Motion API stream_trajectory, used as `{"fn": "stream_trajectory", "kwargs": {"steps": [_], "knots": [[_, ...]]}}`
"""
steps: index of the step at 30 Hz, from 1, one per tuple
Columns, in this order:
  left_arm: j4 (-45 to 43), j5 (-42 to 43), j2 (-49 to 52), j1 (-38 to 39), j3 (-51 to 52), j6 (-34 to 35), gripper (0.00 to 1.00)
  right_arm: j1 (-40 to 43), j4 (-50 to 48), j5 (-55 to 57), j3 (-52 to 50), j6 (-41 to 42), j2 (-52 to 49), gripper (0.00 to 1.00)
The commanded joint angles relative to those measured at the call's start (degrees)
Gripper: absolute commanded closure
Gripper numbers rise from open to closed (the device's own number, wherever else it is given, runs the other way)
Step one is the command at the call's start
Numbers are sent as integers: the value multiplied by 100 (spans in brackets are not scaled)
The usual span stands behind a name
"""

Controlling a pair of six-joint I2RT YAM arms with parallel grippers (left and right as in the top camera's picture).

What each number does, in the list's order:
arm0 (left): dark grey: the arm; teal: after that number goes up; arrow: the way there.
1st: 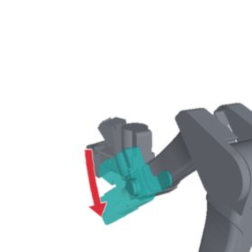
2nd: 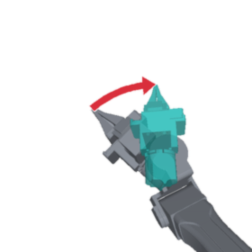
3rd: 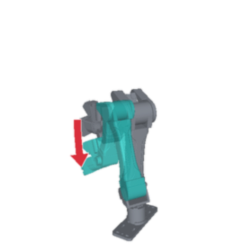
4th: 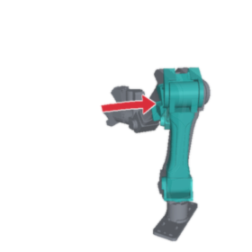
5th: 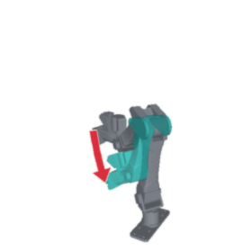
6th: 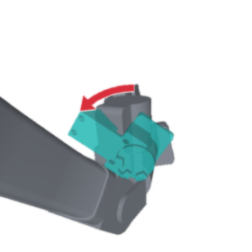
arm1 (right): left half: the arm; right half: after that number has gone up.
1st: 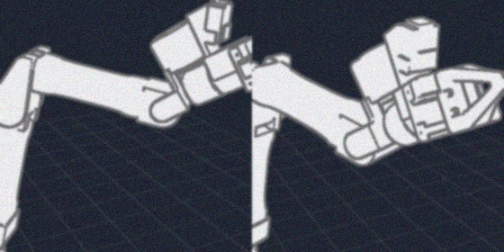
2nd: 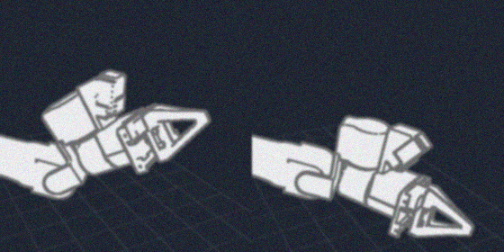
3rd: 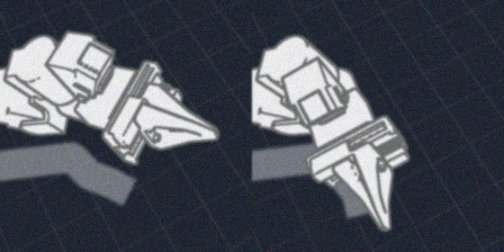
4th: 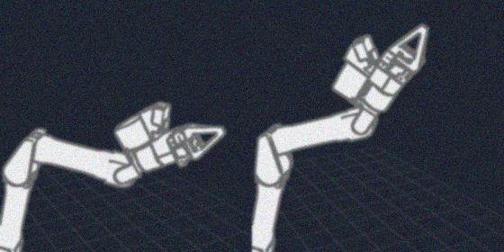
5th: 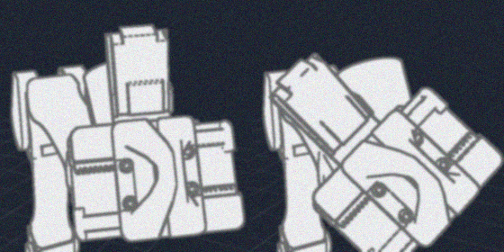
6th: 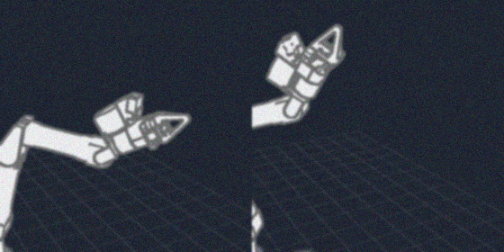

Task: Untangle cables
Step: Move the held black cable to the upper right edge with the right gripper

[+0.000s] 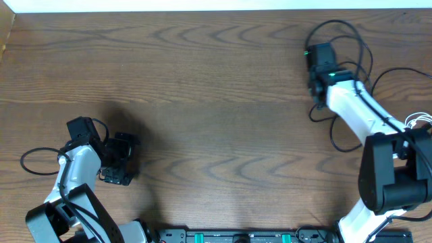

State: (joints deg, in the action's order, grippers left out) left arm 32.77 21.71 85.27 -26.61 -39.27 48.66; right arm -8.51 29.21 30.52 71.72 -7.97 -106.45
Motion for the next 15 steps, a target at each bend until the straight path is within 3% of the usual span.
{"fn": "stream_trajectory", "kwargs": {"steps": [1, 2, 3, 15], "knots": [[-11, -363, 70, -33, 39, -57, 2, 234, -2, -957, 94, 214, 107, 26], [-11, -363, 70, -33, 39, -57, 2, 297, 7, -1119, 94, 214, 107, 8], [-11, -363, 70, -33, 39, -57, 2, 352, 11, -1226, 92, 216, 107, 1], [-11, -363, 70, -33, 39, -57, 2, 452, 35, -1532, 85, 219, 107, 1]]}}
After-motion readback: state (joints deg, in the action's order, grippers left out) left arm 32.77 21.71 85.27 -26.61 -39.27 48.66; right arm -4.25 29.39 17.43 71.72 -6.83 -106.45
